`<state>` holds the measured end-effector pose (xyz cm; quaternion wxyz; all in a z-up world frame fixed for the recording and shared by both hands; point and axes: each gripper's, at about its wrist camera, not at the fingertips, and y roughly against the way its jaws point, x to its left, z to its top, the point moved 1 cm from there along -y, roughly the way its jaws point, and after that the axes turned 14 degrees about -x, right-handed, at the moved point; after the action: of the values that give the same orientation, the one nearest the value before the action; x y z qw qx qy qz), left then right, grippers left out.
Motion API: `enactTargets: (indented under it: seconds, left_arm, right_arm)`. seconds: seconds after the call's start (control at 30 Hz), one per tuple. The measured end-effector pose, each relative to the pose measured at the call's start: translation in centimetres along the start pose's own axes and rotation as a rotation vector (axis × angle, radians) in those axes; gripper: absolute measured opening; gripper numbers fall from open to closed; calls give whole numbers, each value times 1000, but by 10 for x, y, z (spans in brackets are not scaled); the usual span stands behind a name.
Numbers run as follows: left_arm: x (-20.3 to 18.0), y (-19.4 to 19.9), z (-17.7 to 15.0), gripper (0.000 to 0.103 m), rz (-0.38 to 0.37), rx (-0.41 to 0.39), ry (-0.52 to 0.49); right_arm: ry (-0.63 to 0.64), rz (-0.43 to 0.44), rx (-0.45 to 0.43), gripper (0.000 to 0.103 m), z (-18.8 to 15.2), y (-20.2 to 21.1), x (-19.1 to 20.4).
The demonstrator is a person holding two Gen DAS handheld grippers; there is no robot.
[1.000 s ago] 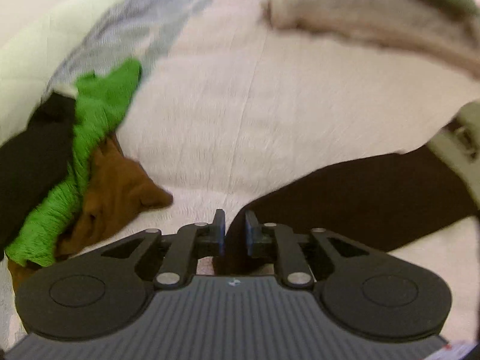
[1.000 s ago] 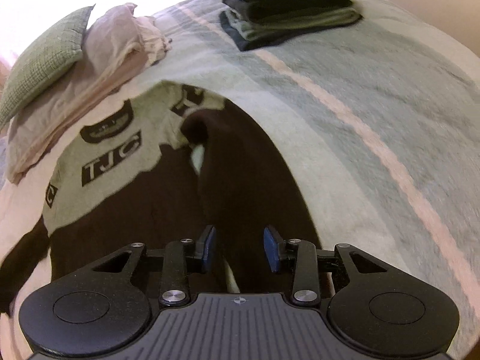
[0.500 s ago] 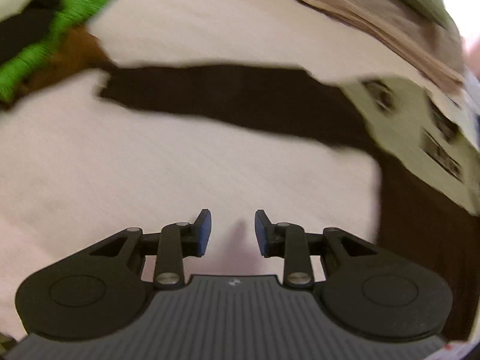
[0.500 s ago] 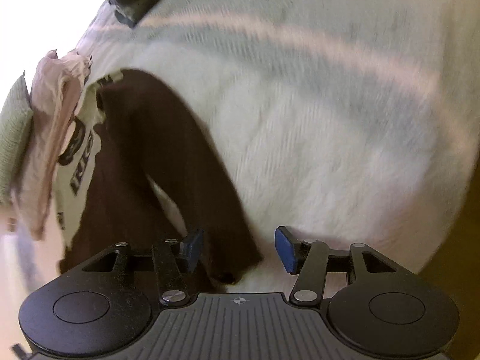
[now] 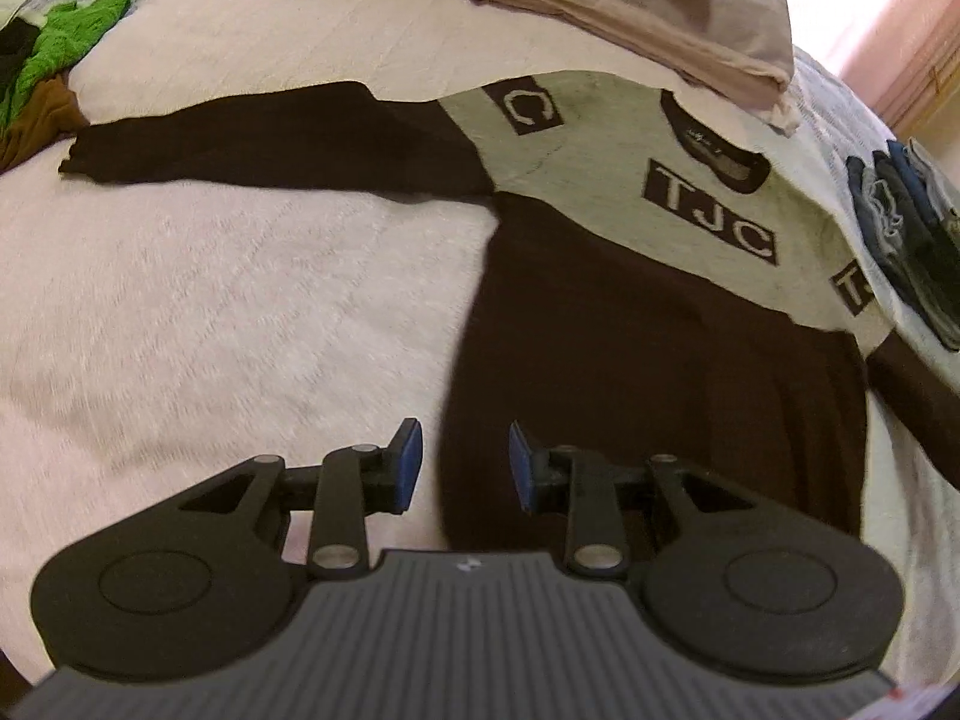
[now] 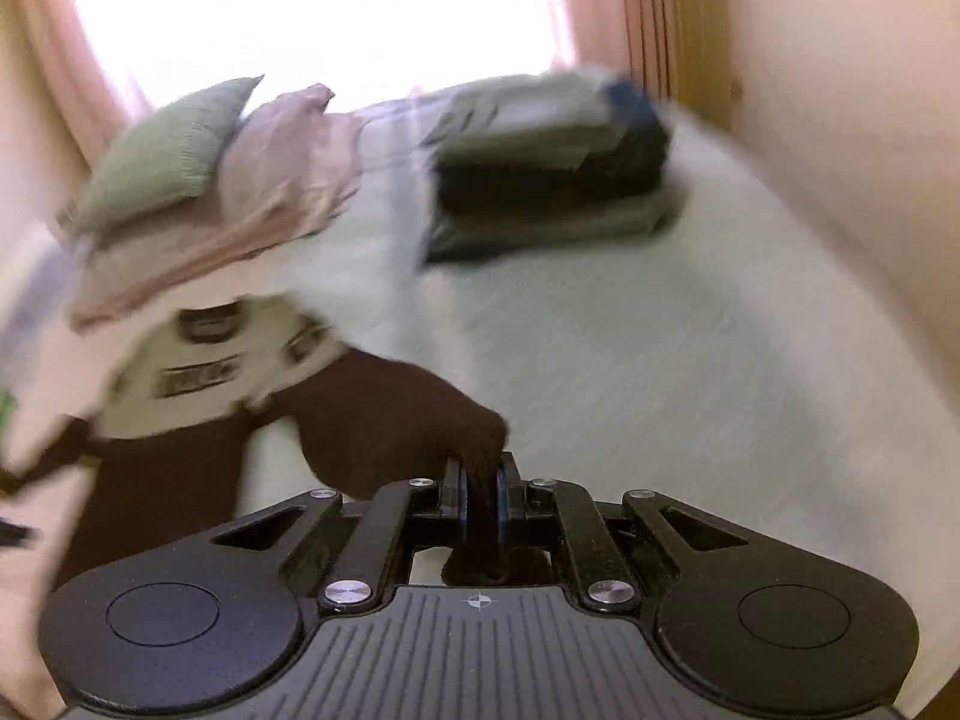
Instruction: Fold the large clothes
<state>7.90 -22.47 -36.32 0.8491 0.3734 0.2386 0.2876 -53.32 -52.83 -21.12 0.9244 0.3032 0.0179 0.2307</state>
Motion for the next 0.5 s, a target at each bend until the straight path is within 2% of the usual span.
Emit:
enactTargets:
  seconds: [0.07,0.13,0.17,0.27,0.3,0.33,0.37,0.43,0.5]
  left_arm:
    - [-9,6,-8,26,8,-4,7]
    - [-13,9,-15,26,18,2,1]
    - [-14,9,-19,26,25,7,-5]
    - [-10,14,-30,27,53,22,-25]
    - [-7,18,-33,27,68,26,-36]
    - [-2,22,-37,28,79,32,-46]
    - [3,28,-41,31,87,39,-53]
    - [16,37,-49,32,109,56,-60]
    - [30,43,-58,32,121,81,-47]
  right_arm:
    - [42,-19,-10,5,8,-24,-22]
    - [62,-75,20,5,-1,-65,-44]
    - [41,-94,52,5,-11,-83,-54]
    - [-84,-173,244,7,-57,-141,-75]
    - [-111,-202,269,8,-69,-143,-73]
    - [-152,-206,262,16,-81,-138,-68]
    - [-193,-199,246,29,-91,-129,-61]
    - [-269,-171,201,41,-105,-103,-43]
    - [-357,-123,175,42,-123,-72,-17]
